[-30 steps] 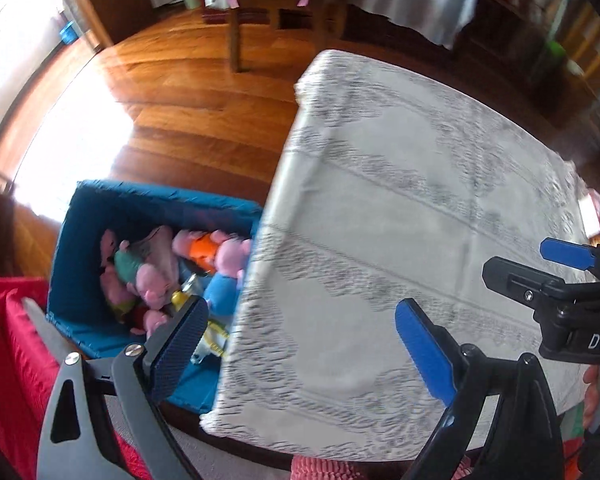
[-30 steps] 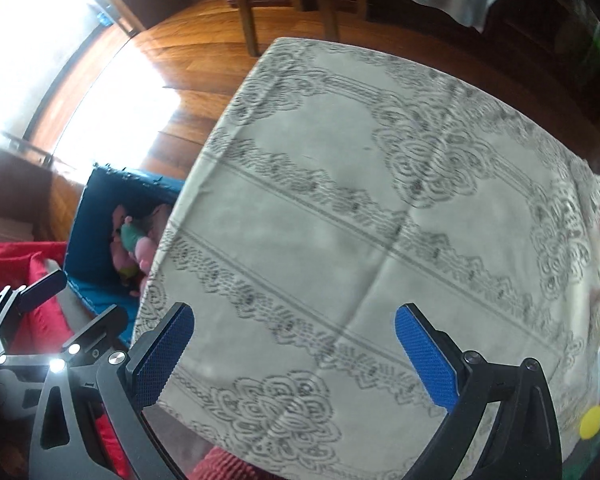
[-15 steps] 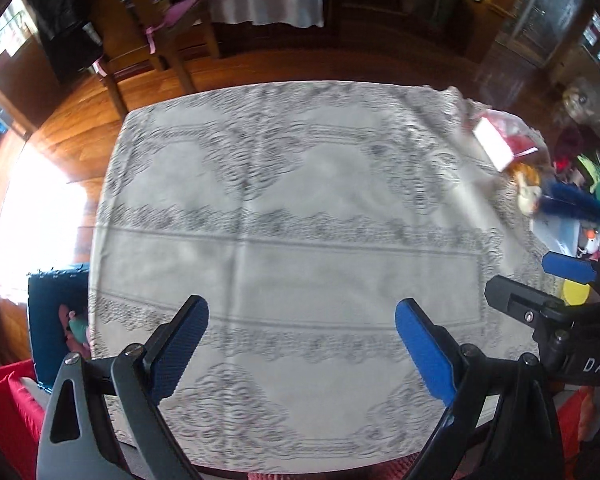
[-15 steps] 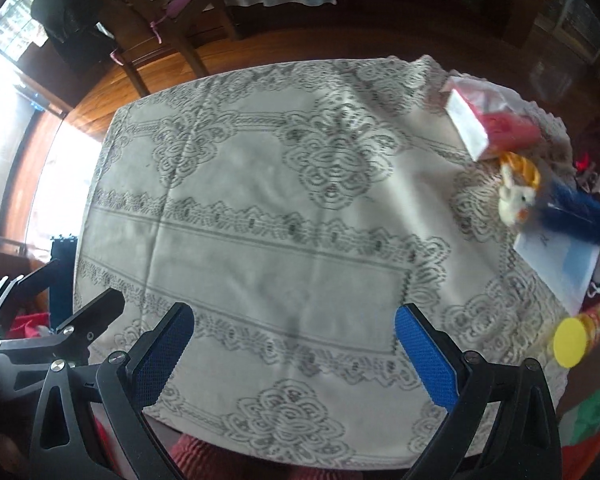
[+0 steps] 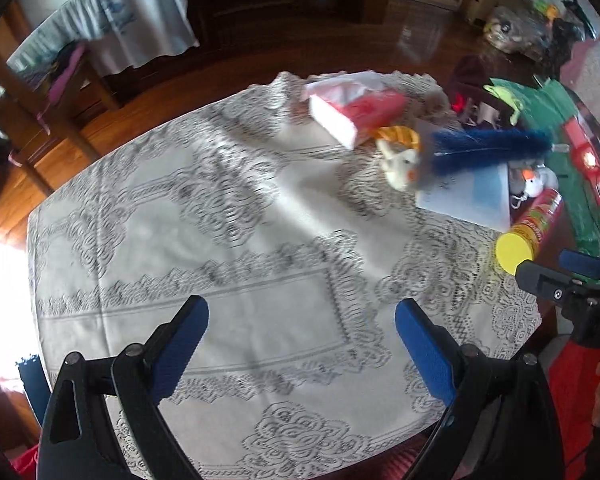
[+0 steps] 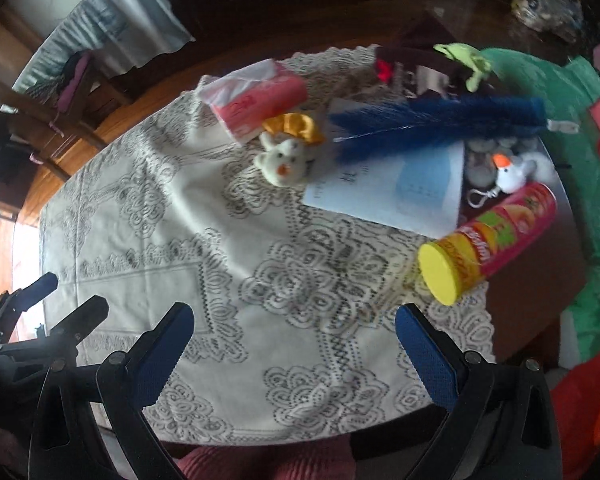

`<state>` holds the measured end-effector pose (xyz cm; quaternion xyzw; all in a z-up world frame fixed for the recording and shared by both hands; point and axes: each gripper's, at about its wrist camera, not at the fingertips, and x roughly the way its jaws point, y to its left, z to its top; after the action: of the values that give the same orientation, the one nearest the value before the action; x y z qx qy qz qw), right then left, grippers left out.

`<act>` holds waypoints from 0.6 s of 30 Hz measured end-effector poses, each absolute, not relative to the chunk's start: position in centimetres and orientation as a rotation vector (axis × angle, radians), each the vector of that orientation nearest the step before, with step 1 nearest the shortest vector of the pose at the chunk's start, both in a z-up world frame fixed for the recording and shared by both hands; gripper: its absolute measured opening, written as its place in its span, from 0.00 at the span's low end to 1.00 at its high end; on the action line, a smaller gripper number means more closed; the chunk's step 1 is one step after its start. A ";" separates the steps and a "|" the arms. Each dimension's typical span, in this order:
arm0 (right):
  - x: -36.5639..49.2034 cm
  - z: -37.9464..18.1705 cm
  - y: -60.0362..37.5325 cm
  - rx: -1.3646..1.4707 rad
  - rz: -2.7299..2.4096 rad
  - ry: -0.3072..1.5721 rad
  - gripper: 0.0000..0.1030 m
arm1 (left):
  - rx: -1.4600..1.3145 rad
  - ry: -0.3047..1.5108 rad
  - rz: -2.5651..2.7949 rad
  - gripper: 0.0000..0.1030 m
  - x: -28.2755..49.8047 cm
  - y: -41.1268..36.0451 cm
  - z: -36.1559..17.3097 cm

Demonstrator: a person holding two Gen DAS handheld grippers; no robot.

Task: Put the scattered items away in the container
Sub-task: 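Reach the right tool to the blue bristle brush and close on it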

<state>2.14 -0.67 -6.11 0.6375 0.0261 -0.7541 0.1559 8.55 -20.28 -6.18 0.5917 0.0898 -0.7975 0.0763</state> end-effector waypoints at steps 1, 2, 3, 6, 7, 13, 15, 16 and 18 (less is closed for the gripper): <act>1.7 -6.1 0.7 1.834 -2.172 0.056 0.99 | 1.782 0.265 -2.399 0.93 7.8 -19.1 -6.2; 1.2 -6.0 2.1 1.836 -2.184 0.046 0.99 | 1.788 0.256 -2.401 0.93 7.1 -18.0 -6.3; 0.7 -5.9 3.5 1.838 -2.196 0.036 0.99 | 1.792 0.250 -2.403 0.93 6.4 -16.9 -6.3; -1.7 -6.3 7.5 1.846 -2.201 0.032 0.90 | 1.784 0.258 -2.394 0.93 3.9 -13.5 -6.7; -2.7 -6.6 8.7 1.848 -2.193 0.035 0.86 | 1.780 0.264 -2.385 0.93 3.0 -12.2 -6.8; -10.1 -7.5 15.5 1.845 -2.130 0.087 0.66 | 1.759 0.374 -2.297 0.93 -2.7 -6.5 -8.4; -12.6 -7.5 17.8 1.838 -2.127 0.109 0.66 | 1.764 0.374 -2.271 0.93 -4.8 -4.8 -9.1; -13.9 -7.4 18.9 1.835 -2.126 0.121 0.66 | 1.760 0.379 -2.266 0.93 -5.6 -4.2 -9.2; -16.3 -7.7 20.9 1.834 -2.123 0.127 0.66 | 1.749 0.384 -2.257 0.93 -7.3 -3.0 -9.3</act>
<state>-16.31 20.94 -7.69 0.6439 0.0447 -0.7456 0.1657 -7.27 -3.02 -9.32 0.6019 0.1322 -0.7768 0.1299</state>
